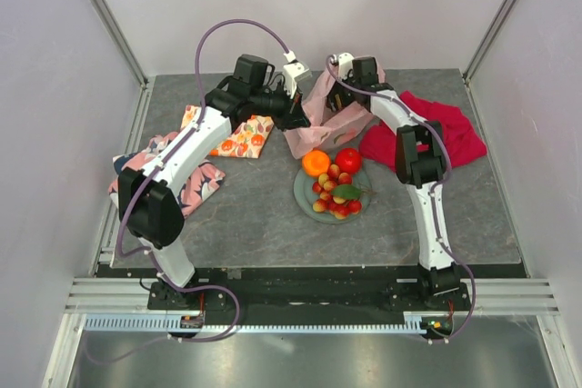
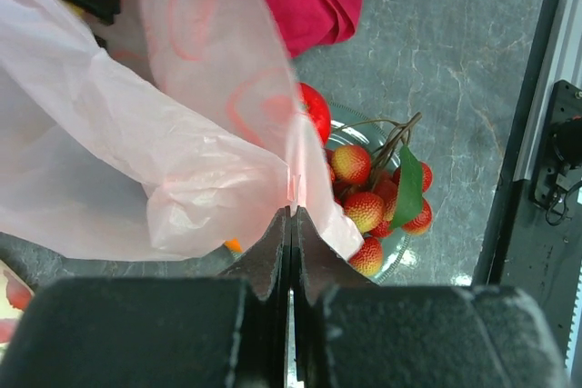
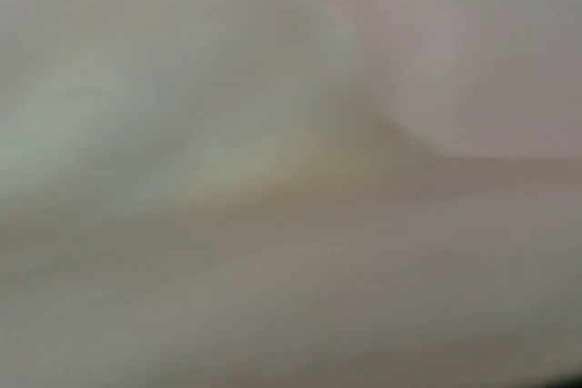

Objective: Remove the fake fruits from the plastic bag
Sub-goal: Take out the fake fruit from the plastic bag, then place the fake fruit on the plate.

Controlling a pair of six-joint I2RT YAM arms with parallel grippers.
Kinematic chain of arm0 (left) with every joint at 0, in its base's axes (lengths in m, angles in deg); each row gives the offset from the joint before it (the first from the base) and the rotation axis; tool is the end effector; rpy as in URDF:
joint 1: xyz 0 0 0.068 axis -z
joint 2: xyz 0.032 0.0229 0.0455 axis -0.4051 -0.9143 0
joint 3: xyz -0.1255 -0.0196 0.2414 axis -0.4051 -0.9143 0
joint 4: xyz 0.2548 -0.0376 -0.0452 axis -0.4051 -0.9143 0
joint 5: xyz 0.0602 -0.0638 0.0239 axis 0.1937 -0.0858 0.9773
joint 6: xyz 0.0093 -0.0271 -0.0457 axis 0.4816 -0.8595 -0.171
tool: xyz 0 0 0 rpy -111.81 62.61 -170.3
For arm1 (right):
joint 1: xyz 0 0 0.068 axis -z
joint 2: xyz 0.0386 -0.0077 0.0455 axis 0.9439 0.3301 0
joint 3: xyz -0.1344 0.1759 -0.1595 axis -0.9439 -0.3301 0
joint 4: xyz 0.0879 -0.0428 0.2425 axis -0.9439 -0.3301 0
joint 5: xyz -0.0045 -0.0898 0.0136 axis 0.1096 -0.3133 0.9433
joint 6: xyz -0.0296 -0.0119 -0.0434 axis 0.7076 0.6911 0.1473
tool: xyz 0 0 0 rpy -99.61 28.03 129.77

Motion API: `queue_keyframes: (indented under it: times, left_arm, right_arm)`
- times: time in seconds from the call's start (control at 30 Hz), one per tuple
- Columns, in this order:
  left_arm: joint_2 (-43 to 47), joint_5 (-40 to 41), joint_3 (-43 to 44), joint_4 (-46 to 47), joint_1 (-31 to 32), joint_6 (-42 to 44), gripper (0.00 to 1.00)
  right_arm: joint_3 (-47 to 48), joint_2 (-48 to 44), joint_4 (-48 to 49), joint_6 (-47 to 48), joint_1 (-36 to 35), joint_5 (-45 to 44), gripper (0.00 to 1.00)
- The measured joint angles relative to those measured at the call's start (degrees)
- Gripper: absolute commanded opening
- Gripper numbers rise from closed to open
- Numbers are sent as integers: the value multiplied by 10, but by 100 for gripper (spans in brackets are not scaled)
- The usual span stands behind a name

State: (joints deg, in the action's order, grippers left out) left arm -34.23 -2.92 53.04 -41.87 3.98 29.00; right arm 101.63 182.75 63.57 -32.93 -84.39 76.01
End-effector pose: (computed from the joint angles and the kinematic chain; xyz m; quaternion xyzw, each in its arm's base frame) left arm 0.3430 -0.2068 0.3517 0.4211 0.7394 -0.3591 0.3834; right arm 0.5570 0.1433 0.1662 -0.2385 0.8583 0.1059 0.4419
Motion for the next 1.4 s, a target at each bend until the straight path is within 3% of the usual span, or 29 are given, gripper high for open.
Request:
queue_keyframes:
  times: [0.2, 0.47, 0.57, 0.6, 0.63, 0.7, 0.8, 1.07, 1.2, 1.4]
  left_arm:
    - [-16, 31, 11, 0, -1, 2, 2]
    - [-70, 82, 83, 0, -18, 4, 2]
    - [-82, 104, 117, 2, -27, 4, 27]
    - [-83, 108, 126, 2, -31, 5, 50]
    - [-83, 108, 131, 2, -34, 6, 60]
    - [-82, 104, 141, 3, -43, 5, 73]
    - [-72, 90, 140, 2, -57, -2, 79]
    - [93, 87, 45, -9, -96, -16, 81]
    - [232, 86, -20, -7, -111, -16, 82]
    - [359, 68, -87, -7, -140, -16, 81]
  right_arm:
    - [-134, -186, -33, -21, 13, 94, 62]
    - [-156, -384, -63, -77, 62, 274, 61]
    - [-184, -414, -94, -78, 71, 323, 61]
    - [-191, -419, -121, -63, 68, 338, 61]
    - [-193, -421, -141, -45, 64, 344, 61]
    - [-194, -429, -198, 12, 46, 341, 61]
    - [-210, -462, -271, 114, -7, 322, 61]
    - [-345, -591, -348, 381, -265, 214, 61]
    - [-393, -567, -344, 455, -343, 151, 61]
    - [-402, -452, -314, 487, -360, 66, 60]
